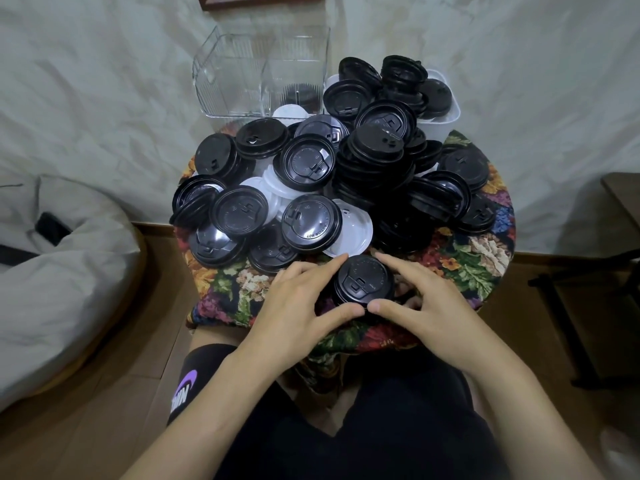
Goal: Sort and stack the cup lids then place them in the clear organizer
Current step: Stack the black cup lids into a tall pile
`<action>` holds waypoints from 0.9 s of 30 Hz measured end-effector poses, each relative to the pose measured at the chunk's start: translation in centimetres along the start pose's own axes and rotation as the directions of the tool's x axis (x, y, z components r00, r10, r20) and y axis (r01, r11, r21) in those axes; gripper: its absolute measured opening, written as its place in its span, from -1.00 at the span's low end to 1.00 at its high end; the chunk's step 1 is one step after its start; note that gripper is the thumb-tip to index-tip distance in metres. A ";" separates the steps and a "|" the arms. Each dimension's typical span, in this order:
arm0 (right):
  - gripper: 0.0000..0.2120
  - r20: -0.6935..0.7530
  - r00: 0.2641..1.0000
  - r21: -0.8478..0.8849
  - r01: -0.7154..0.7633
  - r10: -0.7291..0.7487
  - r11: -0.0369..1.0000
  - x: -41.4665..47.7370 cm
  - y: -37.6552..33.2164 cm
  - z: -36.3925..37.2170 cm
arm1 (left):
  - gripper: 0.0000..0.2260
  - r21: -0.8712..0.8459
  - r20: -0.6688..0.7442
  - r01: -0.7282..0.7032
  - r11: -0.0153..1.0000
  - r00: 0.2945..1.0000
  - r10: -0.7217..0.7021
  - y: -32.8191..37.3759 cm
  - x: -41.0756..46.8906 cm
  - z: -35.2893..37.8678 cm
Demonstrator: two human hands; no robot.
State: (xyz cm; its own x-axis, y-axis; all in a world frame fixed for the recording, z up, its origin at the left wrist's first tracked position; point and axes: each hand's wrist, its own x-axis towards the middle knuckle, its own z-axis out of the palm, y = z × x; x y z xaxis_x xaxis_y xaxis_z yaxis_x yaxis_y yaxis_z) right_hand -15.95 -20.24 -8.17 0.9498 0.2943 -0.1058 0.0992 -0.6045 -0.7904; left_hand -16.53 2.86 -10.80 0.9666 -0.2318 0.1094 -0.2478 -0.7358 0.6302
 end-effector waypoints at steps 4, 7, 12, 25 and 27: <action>-0.11 0.005 1.000 -0.059 -0.003 0.003 0.998 0.4 0.3 0.0 | -0.25 0.035 0.010 -0.017 0.999 1.000 0.016 -0.1 0.1 0.0; -0.16 0.006 1.000 -0.053 0.019 -0.019 0.998 0.4 0.6 0.0 | -0.21 0.049 0.031 -0.016 0.999 0.999 0.014 0.1 0.0 0.0; -0.27 0.007 0.999 -0.066 0.034 -0.034 0.997 0.3 1.0 0.1 | -0.17 0.067 0.029 -0.012 0.998 1.000 0.010 0.5 0.0 -0.1; -0.45 -0.064 0.998 0.052 0.016 -0.012 0.999 0.3 2.7 -0.6 | -0.20 0.005 -0.019 -0.001 1.000 1.000 0.001 0.8 1.0 0.9; -0.59 -0.122 0.993 0.086 0.009 0.001 0.996 0.2 2.9 -1.3 | -0.23 -0.012 -0.035 0.005 1.000 0.999 -0.006 0.8 1.1 1.0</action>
State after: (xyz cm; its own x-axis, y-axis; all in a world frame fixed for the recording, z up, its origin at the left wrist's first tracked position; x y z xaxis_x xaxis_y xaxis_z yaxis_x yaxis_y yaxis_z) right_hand -15.12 -22.89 -9.72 0.9790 0.2012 -0.0329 0.0820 -0.5363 -0.8401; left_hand -15.74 1.34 -10.95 0.9697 -0.2050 0.1327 -0.2417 -0.7293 0.6401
